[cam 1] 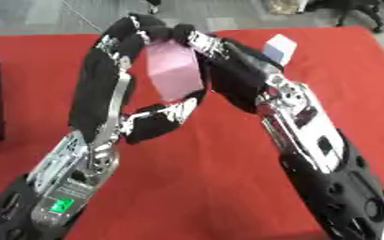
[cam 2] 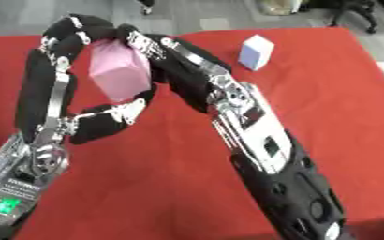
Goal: Pick up the objects with one hand, pass them to the other hand, and then place them into the box on the other side of the table.
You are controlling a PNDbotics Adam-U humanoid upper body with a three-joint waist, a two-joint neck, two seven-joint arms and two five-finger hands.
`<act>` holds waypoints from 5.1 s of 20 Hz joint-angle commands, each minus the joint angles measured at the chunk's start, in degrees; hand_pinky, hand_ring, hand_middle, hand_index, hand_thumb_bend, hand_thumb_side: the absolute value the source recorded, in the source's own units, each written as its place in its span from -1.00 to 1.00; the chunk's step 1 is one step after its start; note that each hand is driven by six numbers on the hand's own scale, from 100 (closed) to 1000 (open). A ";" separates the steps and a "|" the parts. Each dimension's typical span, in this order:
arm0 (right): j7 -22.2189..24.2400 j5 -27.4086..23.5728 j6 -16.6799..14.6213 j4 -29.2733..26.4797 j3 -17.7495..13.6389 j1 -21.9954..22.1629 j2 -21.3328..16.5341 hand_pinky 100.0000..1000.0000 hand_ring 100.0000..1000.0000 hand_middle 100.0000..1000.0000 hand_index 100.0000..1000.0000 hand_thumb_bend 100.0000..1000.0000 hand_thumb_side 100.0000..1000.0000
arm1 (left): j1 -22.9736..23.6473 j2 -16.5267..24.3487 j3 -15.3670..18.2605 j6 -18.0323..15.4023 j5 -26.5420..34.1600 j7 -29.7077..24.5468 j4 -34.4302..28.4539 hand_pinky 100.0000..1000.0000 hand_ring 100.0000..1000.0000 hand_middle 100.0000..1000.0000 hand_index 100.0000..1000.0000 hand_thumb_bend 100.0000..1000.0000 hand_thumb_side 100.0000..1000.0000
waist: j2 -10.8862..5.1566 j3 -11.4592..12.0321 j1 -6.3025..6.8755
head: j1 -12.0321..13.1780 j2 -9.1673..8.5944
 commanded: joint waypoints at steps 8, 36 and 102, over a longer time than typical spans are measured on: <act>0.75 -2.64 2.10 0.28 0.35 -0.10 -0.83 0.39 0.20 -0.61 0.33 -1.00 0.52 | -1.24 0.67 0.51 -1.02 -5.90 2.11 -2.17 0.13 -0.09 -0.13 -0.03 -1.00 -0.81 | -0.87 -0.13 -0.75 | -0.72 -0.14; -18.71 -20.72 -2.15 2.48 -7.54 1.54 0.74 0.64 0.65 0.46 0.91 -1.00 1.00 | 6.57 3.35 6.18 6.56 -15.22 25.55 -1.40 0.02 -0.23 -0.31 -0.21 -1.00 -0.89 | -1.09 -0.24 -0.77 | -10.49 -0.14; -18.79 54.44 -34.10 62.84 -24.93 -17.60 -29.78 0.81 0.91 0.72 1.00 -1.00 0.79 | 4.05 -0.70 10.81 -10.48 26.00 8.81 -2.17 0.40 0.07 0.05 0.29 0.49 0.02 | 2.55 11.99 1.49 | -28.28 -0.14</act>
